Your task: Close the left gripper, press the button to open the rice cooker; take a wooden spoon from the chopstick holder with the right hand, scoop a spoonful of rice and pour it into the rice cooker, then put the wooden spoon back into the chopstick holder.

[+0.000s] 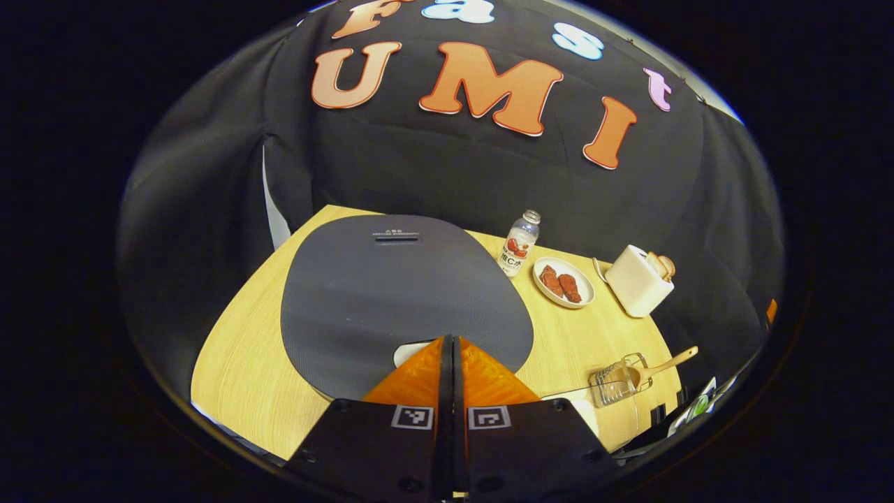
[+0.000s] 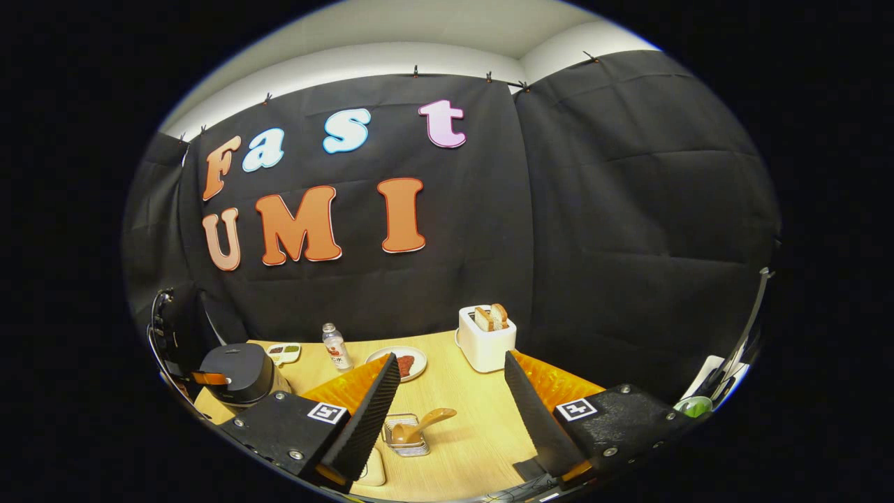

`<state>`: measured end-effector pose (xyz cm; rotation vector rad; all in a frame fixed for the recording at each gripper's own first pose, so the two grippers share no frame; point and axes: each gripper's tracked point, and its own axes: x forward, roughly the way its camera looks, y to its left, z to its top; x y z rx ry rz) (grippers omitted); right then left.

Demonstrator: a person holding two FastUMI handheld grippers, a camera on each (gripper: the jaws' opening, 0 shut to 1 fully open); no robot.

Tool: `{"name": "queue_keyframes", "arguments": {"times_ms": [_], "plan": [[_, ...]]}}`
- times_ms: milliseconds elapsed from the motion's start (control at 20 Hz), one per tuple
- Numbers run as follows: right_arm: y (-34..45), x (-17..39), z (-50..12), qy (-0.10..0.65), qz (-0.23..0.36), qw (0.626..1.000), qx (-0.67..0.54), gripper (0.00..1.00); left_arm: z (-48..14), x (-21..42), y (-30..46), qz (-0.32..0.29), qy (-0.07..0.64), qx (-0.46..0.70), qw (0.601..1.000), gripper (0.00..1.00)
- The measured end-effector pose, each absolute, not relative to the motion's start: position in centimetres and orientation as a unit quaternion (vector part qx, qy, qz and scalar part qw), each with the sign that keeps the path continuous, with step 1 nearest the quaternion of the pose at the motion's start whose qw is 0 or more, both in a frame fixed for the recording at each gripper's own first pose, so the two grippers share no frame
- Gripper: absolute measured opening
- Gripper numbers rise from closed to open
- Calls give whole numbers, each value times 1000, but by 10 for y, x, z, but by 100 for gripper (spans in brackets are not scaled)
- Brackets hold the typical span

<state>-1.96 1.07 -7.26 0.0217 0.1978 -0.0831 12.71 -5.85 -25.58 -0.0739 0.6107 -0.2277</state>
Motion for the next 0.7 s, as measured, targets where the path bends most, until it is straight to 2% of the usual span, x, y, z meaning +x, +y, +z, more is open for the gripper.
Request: {"name": "queue_keyframes", "arguments": {"times_ms": [50,150,200,250,300,350,400,450,500,550,650,700], "plan": [[8,-20,-72,95,-42,994,12,93,-253,125,-58,-107,298,-30,948,5],[5,-21,-71,92,-45,995,14,93,-234,125,-60,-106,280,-23,954,5],[4,-21,-72,91,-44,995,18,93,-217,127,-61,-105,261,-25,959,0],[2,-22,-74,92,-43,995,22,98,-197,130,-59,-103,243,-27,964,4],[1,-23,-75,89,-41,995,28,93,-173,134,-56,-100,217,-31,971,4],[1,-23,-74,84,-39,995,35,94,-151,134,-54,-96,191,-33,976,8],[0,-22,-76,81,-39,995,41,94,-126,136,-49,-88,164,-32,982,4],[-1,-20,-79,81,-39,995,46,98,-111,134,-46,-85,147,-32,985,4],[-1,-19,-84,83,-38,995,52,98,-93,129,-44,-84,131,-35,987,4],[-1,-18,-88,83,-36,994,57,93,-79,123,-43,-83,114,-36,989,4],[1,-14,-95,79,-26,994,68,93,-54,114,-38,-76,79,-25,994,4],[2,-12,-97,73,-21,994,73,98,-45,109,-36,-70,68,-18,995,4]]}}
